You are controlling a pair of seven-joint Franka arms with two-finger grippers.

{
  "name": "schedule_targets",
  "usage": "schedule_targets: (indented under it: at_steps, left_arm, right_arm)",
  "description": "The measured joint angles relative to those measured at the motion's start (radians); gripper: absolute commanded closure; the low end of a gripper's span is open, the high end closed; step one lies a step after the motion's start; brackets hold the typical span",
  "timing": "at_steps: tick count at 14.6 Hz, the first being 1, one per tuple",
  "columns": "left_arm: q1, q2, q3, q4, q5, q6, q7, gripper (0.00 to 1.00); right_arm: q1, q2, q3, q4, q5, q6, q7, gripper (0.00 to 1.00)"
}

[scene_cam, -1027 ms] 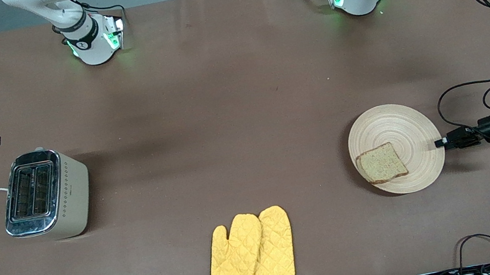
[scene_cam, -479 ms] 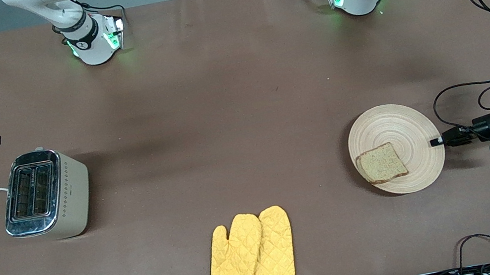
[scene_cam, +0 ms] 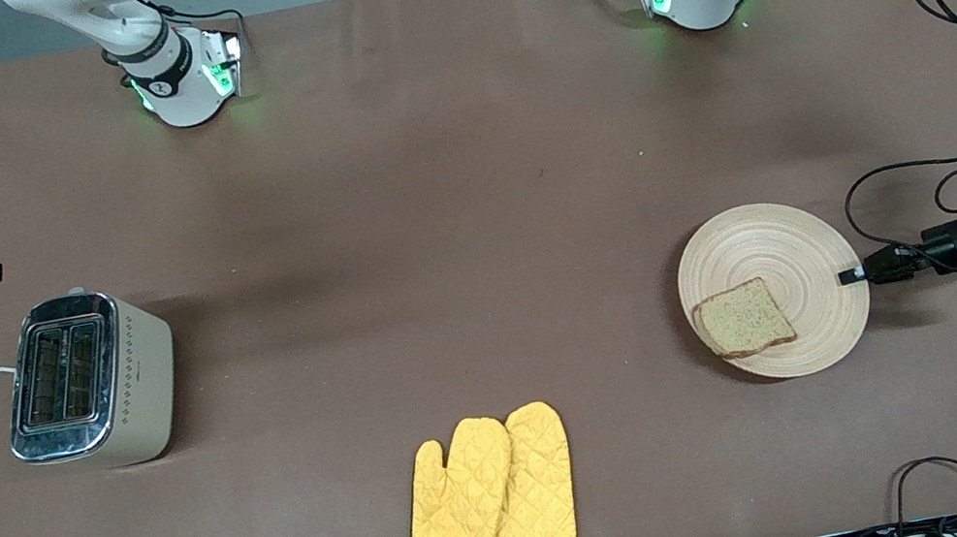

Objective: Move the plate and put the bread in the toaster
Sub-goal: 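Slide the plate with the left gripper toward the table middle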

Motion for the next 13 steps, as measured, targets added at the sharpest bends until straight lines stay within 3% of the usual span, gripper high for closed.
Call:
schedule_targets:
  at_steps: [7, 13]
  left_arm:
    - [0.001, 0.000, -0.022, 0.008, -0.006, -0.012, 0.035, 1.00]
    - [-0.006, -0.001, -0.131, 0.023, -0.006, -0.041, 0.031, 1.00]
  right_arm:
    - [0.000, 0.000, 0.000, -0.010, 0.000, 0.012, 0.000, 0.00]
    - [0.000, 0.001, -0.002, -0.010, 0.000, 0.033, -0.020, 0.00]
